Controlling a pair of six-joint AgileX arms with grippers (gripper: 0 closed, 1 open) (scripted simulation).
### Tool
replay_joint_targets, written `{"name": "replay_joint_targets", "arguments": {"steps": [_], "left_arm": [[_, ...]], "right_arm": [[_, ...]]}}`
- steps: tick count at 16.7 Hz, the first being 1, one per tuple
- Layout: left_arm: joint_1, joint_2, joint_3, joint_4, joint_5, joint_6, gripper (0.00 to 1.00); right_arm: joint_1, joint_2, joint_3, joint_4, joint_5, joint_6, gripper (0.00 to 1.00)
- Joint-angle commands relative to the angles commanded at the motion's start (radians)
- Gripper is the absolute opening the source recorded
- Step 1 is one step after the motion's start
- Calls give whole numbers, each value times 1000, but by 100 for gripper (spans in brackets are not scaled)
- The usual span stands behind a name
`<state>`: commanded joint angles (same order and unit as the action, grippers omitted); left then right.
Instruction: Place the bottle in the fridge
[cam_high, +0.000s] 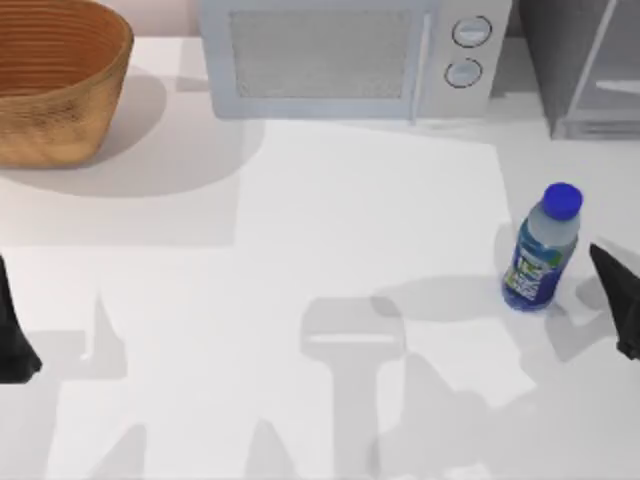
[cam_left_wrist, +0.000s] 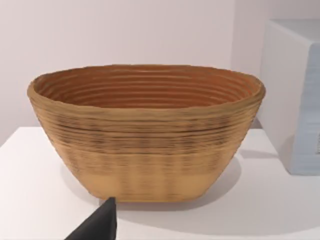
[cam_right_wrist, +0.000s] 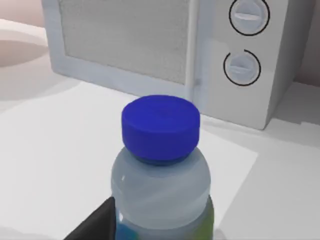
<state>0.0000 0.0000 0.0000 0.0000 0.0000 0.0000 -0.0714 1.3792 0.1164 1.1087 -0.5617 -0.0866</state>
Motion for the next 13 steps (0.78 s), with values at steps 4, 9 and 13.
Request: {"name": "replay_joint_targets", "arguments": {"steps": [4, 9, 13], "left_arm": [[0, 0, 0, 0, 0, 0, 100], [0, 0, 0, 0, 0, 0, 100], [0, 0, 0, 0, 0, 0, 100]], "right_arm": [[-25, 366, 38, 295, -139, -19, 100], [-47, 669, 79, 564, -264, -36, 100], [-53, 759, 95, 654, -305, -42, 100]]}}
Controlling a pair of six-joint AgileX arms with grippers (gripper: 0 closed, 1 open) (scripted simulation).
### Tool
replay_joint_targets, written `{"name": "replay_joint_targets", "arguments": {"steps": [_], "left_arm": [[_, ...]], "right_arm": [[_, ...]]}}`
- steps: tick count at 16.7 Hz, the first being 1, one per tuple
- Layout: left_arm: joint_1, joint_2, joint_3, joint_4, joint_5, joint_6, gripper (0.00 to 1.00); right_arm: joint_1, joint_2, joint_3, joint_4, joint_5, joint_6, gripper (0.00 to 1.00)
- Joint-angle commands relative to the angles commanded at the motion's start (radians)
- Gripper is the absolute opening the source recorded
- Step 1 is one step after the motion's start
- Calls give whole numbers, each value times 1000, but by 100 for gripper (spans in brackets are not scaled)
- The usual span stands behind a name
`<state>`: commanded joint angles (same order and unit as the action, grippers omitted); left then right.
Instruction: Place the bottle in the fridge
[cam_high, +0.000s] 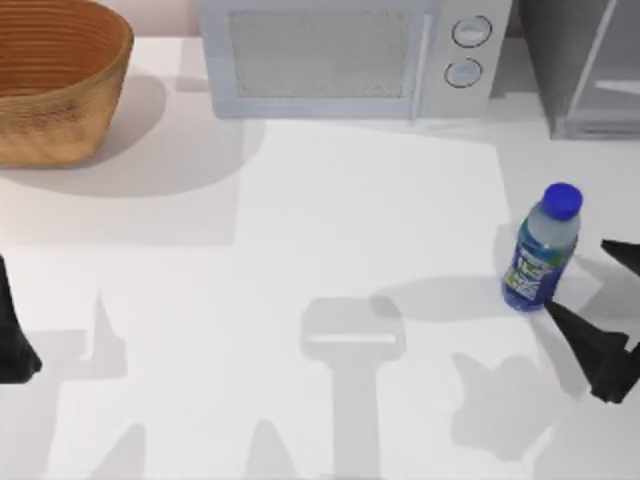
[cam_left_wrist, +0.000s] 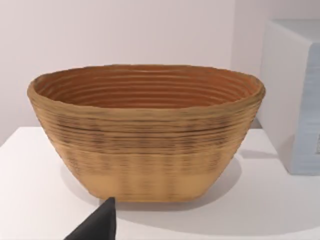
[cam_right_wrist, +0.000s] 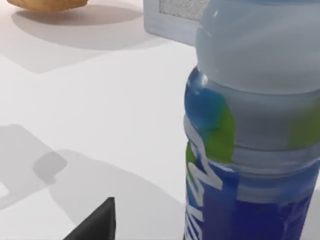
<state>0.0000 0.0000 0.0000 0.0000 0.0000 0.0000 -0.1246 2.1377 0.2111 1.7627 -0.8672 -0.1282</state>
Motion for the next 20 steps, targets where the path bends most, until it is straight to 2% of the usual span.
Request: {"name": "replay_joint_targets", "arguments": {"steps": [7, 16, 20], "left_arm": [[0, 0, 0, 0, 0, 0, 100], [0, 0, 0, 0, 0, 0, 100], [0, 0, 0, 0, 0, 0, 100]], "right_arm": [[11, 15, 9, -7, 9, 0, 100], [164, 42, 149, -84, 163, 35, 100], [189, 47, 170, -97, 187, 40, 100]]}}
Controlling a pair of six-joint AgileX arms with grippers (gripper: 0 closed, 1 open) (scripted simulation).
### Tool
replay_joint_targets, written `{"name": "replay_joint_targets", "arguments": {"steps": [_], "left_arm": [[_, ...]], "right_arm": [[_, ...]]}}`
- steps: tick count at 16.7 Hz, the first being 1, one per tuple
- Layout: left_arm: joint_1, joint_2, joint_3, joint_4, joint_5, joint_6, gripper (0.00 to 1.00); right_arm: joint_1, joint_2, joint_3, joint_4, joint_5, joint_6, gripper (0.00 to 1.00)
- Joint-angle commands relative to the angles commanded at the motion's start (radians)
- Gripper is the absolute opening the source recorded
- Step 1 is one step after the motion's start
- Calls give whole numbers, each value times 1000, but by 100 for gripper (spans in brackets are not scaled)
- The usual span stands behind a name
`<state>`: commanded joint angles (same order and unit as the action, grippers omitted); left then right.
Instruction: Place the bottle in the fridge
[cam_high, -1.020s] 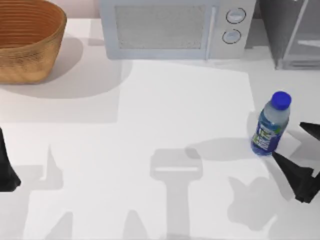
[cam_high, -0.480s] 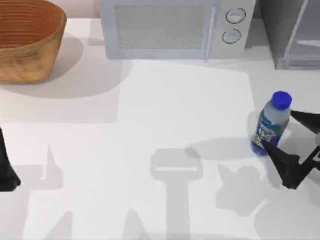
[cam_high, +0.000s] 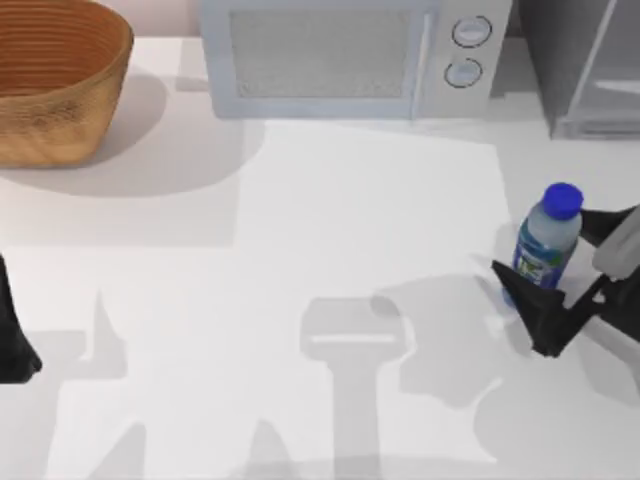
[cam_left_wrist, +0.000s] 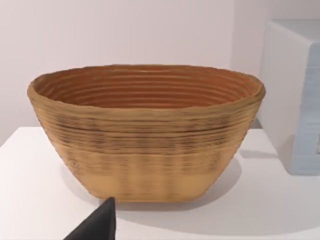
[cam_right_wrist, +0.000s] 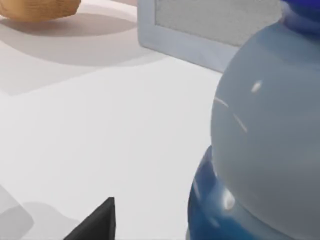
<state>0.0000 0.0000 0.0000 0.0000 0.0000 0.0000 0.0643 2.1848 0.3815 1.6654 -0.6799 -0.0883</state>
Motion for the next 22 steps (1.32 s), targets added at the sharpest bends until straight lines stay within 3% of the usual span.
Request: {"name": "replay_joint_targets", "arguments": {"steps": [2, 15, 22], "left_arm": [[0, 0, 0, 0, 0, 0, 100], [0, 0, 0, 0, 0, 0, 100], [0, 0, 0, 0, 0, 0, 100]], "right_arm": [[0, 0, 0, 0, 0, 0, 100], [0, 0, 0, 0, 0, 0, 3], [0, 0, 0, 0, 0, 0, 1]]}}
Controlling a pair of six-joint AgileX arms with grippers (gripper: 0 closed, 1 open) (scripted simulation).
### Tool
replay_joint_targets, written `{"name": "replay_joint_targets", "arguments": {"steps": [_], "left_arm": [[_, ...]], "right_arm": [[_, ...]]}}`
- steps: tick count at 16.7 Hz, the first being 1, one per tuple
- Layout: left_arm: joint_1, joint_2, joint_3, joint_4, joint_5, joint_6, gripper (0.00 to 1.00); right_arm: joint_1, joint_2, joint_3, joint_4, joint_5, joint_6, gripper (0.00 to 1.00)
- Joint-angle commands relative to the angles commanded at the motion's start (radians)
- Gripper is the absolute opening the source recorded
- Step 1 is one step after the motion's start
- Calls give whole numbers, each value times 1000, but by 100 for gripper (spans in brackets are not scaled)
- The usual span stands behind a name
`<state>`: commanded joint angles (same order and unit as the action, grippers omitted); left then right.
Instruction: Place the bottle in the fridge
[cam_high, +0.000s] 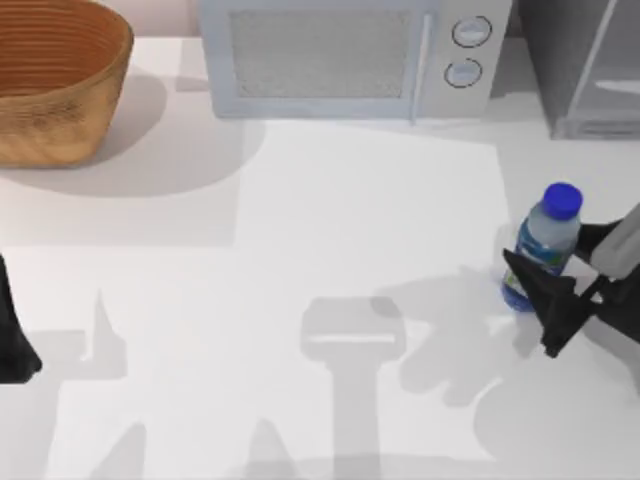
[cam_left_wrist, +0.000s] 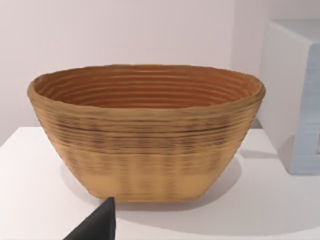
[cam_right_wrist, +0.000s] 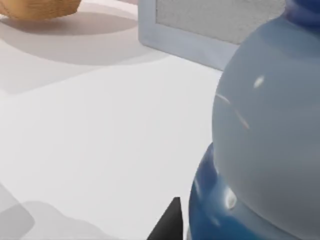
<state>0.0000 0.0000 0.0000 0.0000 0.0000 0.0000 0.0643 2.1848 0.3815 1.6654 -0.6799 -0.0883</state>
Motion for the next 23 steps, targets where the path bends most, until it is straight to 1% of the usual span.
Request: {"name": "replay_joint_targets", "arguments": {"steps": [4, 13, 15, 19, 21, 23], "left_arm": [[0, 0, 0, 0, 0, 0, 100], [0, 0, 0, 0, 0, 0, 100], [0, 0, 0, 0, 0, 0, 100], [0, 0, 0, 0, 0, 0, 100], [0, 0, 0, 0, 0, 0, 100], [0, 0, 0, 0, 0, 0, 100]], "right_arm": [[-14, -12, 0, -14, -14, -4, 1], [-214, -184, 22, -248, -221, -61, 1], [-262, -217, 25, -295, -253, -69, 1], [-372, -305, 35, -426, -367, -95, 1], [-397, -330, 39, -452, -394, -108, 1], [-397, -330, 39, -452, -394, -108, 1]]}}
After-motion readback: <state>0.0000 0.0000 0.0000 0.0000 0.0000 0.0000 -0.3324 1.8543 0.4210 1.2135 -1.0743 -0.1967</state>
